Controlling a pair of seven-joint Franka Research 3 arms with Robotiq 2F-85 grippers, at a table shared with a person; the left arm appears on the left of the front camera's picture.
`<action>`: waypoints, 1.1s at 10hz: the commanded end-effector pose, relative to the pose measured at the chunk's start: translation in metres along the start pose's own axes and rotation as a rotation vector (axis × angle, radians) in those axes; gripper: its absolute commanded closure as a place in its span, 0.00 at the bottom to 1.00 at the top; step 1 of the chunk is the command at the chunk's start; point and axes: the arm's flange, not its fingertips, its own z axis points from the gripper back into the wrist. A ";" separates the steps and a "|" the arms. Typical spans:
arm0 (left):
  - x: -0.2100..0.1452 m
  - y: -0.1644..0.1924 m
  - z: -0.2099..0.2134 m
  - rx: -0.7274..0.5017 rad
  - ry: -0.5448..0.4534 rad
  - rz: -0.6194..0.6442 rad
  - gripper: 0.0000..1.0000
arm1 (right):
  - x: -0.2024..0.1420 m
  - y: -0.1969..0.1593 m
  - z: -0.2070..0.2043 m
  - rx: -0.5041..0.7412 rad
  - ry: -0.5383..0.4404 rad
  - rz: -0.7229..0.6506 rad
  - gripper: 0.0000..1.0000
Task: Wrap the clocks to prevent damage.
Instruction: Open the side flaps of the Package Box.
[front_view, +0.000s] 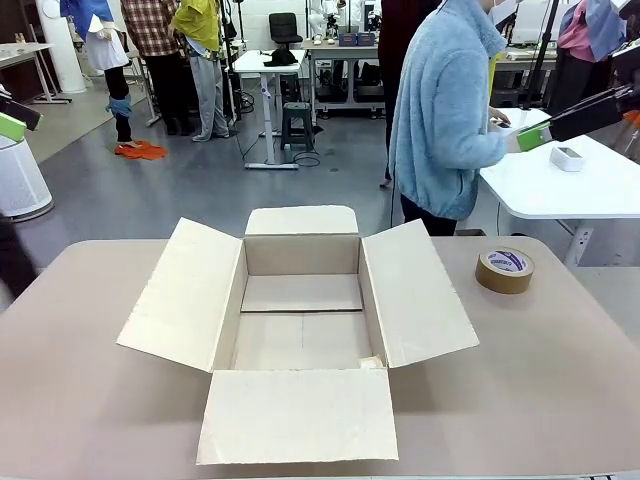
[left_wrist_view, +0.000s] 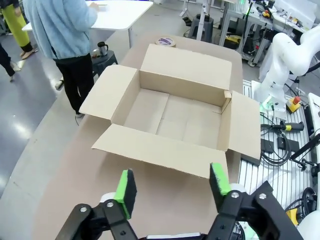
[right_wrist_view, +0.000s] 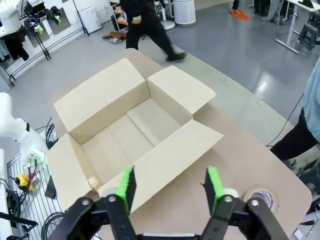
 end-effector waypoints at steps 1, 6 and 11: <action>-0.001 -0.001 0.004 -0.011 0.010 -0.006 1.00 | -0.002 -0.001 -0.006 -0.008 0.000 -0.009 0.65; -0.002 0.001 0.001 -0.012 0.008 0.020 1.00 | -0.003 -0.003 -0.007 0.009 0.012 -0.030 1.00; -0.001 0.000 -0.003 0.006 -0.004 0.068 1.00 | -0.004 0.003 -0.013 -0.080 0.046 -0.068 1.00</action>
